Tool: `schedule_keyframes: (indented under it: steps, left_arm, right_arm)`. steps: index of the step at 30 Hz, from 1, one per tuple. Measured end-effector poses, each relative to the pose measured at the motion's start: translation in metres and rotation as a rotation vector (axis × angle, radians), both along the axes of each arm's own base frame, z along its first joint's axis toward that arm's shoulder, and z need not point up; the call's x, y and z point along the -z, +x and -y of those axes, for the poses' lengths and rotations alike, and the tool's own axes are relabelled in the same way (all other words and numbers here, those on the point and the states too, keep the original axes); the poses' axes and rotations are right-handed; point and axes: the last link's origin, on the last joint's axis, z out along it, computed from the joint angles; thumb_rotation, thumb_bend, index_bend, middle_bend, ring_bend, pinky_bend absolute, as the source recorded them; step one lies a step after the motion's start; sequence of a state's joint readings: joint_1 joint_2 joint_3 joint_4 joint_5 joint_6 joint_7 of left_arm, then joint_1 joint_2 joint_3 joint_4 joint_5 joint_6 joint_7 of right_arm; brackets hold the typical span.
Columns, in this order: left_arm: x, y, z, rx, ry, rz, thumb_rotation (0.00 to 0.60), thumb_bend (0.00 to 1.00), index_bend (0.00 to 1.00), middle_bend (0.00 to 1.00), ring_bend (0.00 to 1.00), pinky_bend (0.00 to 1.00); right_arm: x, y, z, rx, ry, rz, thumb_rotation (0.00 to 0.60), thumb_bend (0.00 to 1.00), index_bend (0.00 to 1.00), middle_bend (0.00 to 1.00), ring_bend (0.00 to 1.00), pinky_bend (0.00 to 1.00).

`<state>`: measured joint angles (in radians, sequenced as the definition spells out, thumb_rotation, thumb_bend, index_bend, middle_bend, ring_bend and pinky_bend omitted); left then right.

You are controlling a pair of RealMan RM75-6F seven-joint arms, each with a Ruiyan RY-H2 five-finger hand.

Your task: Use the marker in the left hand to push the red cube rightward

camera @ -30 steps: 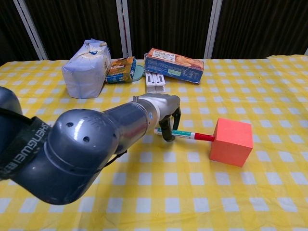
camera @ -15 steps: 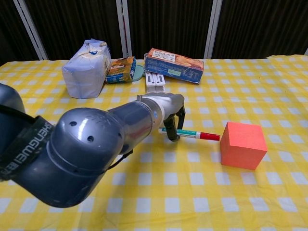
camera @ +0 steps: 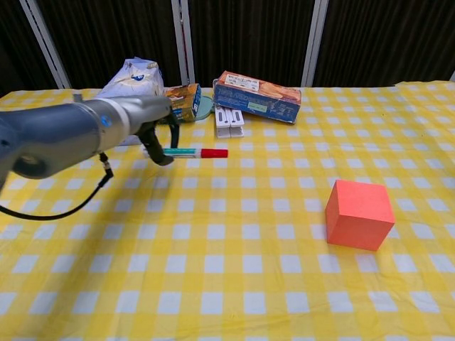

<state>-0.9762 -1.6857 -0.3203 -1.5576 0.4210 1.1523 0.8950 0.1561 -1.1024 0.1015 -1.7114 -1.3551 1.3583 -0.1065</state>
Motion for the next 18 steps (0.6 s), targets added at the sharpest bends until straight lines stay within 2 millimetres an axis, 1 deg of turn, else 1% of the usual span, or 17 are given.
schedule_keyframes:
  steps: [5, 8, 11, 14, 18]
  left_arm:
    - [-0.038, -0.046, 0.005, -0.036, 0.041, -0.033, 0.600, 0.46, 0.55, 0.16, 0.02, 0.12]
    - [-0.053, -0.072, 0.014, -0.058, 0.049, -0.046, 0.600, 0.44, 0.55, 0.16, 0.02, 0.12]
    - [-0.058, -0.091, 0.023, -0.083, 0.042, -0.049, 0.600, 0.44, 0.54, 0.15, 0.02, 0.12]
    - [-0.057, -0.105, 0.028, -0.107, 0.030, -0.047, 0.600, 0.42, 0.51, 0.15, 0.02, 0.11]
    - [-0.055, -0.114, 0.030, -0.119, 0.022, -0.040, 0.600, 0.34, 0.46, 0.11, 0.01, 0.08]
  right_arm:
    - [0.001, 0.001, 0.000, -0.001, -0.001, -0.002, 0.600, 0.30, 0.00, 0.00, 0.00, 0.00]
    - [0.001, 0.001, 0.000, -0.002, -0.001, -0.003, 0.600, 0.30, 0.00, 0.00, 0.00, 0.00]
    - [0.001, 0.001, 0.000, -0.001, -0.002, -0.003, 0.600, 0.30, 0.00, 0.00, 0.00, 0.00]
    - [0.001, 0.001, 0.000, -0.001, -0.003, -0.004, 0.600, 0.30, 0.00, 0.00, 0.00, 0.00]
    - [0.001, 0.002, 0.000, 0.000, -0.005, -0.002, 0.600, 0.30, 0.00, 0.00, 0.00, 0.00]
